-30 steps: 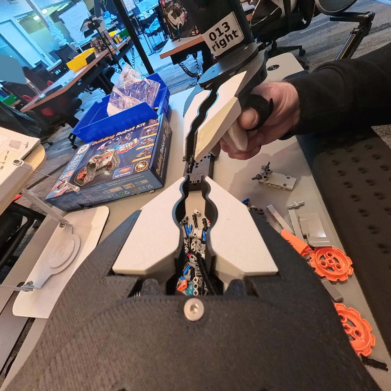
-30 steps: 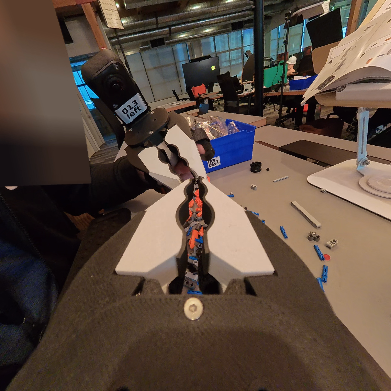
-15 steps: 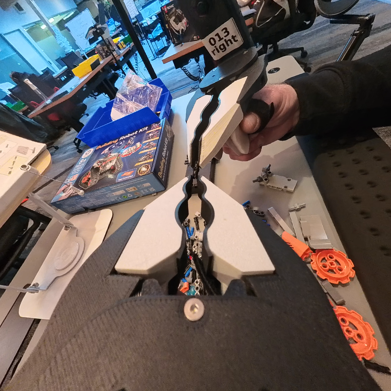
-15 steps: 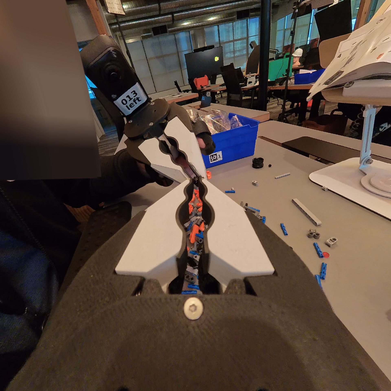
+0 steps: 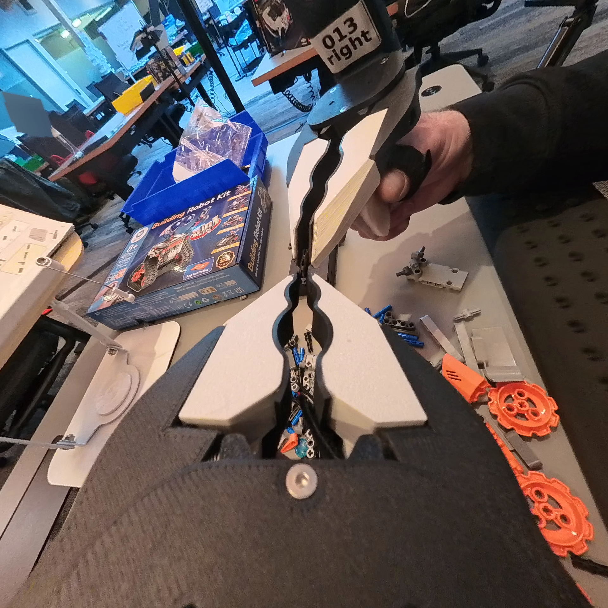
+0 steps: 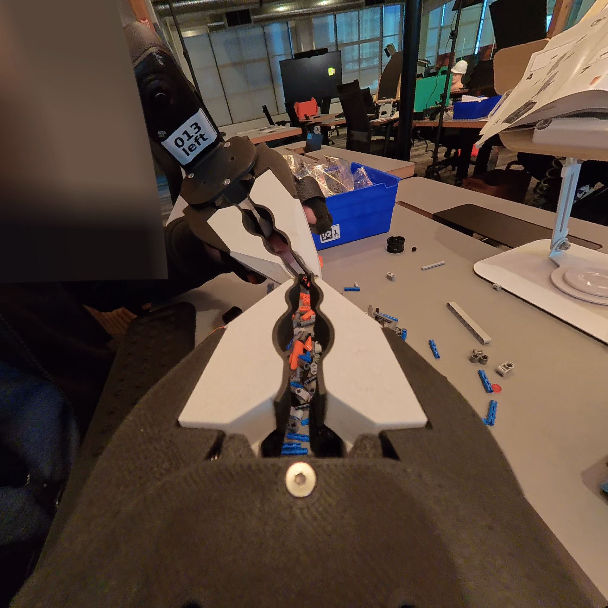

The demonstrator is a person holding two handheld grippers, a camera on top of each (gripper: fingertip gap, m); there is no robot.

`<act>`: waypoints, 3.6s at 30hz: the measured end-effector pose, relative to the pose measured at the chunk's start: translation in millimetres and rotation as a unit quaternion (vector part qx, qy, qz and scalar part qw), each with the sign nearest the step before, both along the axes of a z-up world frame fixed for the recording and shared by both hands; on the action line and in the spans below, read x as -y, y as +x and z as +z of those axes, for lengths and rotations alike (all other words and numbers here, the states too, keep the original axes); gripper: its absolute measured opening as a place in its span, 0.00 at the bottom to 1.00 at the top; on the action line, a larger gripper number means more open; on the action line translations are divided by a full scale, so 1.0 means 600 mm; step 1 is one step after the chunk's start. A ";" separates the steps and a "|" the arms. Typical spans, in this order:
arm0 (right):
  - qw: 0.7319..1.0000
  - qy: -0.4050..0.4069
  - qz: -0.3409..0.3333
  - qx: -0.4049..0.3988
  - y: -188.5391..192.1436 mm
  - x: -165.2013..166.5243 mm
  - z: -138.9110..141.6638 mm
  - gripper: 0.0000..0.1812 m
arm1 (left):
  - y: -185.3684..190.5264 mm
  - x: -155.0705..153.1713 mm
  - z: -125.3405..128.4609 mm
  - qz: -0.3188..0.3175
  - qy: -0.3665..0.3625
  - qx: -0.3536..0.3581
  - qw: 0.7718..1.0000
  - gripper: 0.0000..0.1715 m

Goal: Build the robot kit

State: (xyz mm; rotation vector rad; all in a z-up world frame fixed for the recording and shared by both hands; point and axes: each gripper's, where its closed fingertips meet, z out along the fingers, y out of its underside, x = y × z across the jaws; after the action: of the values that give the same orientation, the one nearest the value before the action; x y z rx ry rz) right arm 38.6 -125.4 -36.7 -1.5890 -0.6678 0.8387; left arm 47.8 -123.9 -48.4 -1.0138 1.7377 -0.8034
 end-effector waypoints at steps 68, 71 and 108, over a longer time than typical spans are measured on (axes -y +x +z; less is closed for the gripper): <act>0.987 -0.052 -0.132 0.070 0.213 0.162 -0.109 0.02 | 0.117 0.193 -0.239 0.066 -0.081 -0.365 0.925 0.21; 0.988 -0.049 -0.129 0.071 0.211 0.164 -0.109 0.02 | 0.124 0.196 -0.236 0.017 -0.025 -0.360 0.933 0.21; 0.995 0.003 -0.058 0.084 0.121 0.209 -0.089 0.02 | 0.105 0.200 -0.104 -0.048 -0.044 -0.050 0.997 0.13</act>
State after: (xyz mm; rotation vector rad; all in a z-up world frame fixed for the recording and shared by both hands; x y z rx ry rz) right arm 111.0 -251.0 -89.9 -1.6884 -0.6892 0.6207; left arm 110.9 -243.8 -111.0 -1.0514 1.8611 -0.9113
